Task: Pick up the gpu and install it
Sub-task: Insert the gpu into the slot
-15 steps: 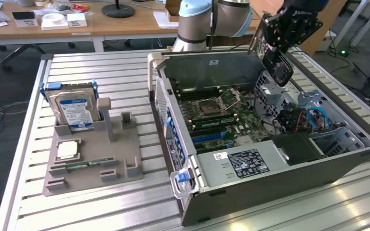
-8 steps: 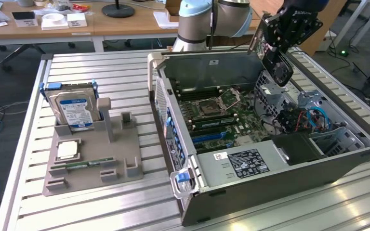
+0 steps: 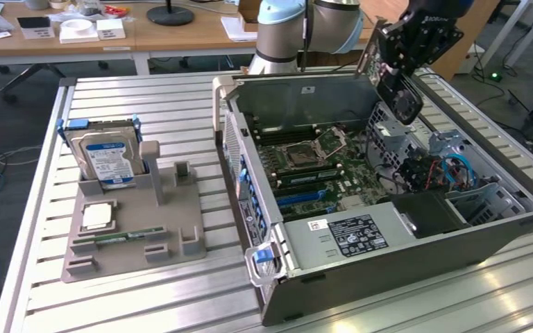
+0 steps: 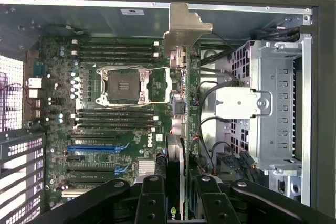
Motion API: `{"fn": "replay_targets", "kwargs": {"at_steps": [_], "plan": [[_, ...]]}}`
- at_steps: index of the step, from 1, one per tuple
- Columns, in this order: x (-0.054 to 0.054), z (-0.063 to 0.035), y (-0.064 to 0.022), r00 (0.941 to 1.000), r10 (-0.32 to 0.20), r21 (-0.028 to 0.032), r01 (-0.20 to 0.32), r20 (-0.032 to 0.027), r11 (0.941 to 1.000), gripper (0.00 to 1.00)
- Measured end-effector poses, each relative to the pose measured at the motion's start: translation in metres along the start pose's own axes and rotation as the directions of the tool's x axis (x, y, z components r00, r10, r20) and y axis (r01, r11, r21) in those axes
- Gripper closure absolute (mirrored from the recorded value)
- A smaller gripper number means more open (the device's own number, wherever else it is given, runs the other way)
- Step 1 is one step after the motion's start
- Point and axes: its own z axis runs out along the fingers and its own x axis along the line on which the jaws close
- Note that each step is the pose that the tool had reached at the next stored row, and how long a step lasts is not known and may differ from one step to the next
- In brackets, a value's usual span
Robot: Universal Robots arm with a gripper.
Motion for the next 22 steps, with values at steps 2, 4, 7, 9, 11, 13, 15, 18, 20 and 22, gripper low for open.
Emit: {"fn": "replay_targets", "kwargs": {"at_steps": [2, 4, 7, 9, 11, 13, 15, 18, 20, 22], "plan": [[0.0, 0.0002, 0.0, 0.9997, -0.024, -0.0005, 0.024, -0.0023, 0.9997, 0.74], [0.0, 0.0005, -0.0001, 0.9988, -0.048, -0.0011, 0.048, -0.0046, 0.9988, 0.74], [0.0, 0.0009, -0.0001, 0.9963, -0.086, -0.0021, 0.086, -0.0081, 0.9963, 0.74], [0.0, 0.0011, -0.0001, 0.9936, -0.113, -0.0029, 0.113, -0.0106, 0.9936, 0.74], [0.0, 0.0014, -0.0001, 0.9901, -0.14, -0.0038, 0.14, -0.0131, 0.9902, 0.74], [0.0, 0.0016, -0.0001, 0.9858, -0.167, -0.0048, 0.167, -0.0156, 0.9859, 0.74], [0.0, 0.0018, -0.0002, 0.9804, -0.196, -0.0059, 0.196, -0.0182, 0.9805, 0.74], [0.0, 0.0023, -0.0002, 0.9697, -0.243, -0.0079, 0.243, -0.0225, 0.97, 0.74], [0.0, 0.0025, -0.0002, 0.9608, -0.276, -0.0094, 0.276, -0.0255, 0.9611, 0.74], [0.0001, 0.0027, -0.0002, 0.9516, -0.306, -0.0109, 0.306, -0.0281, 0.952, 0.74]]}}
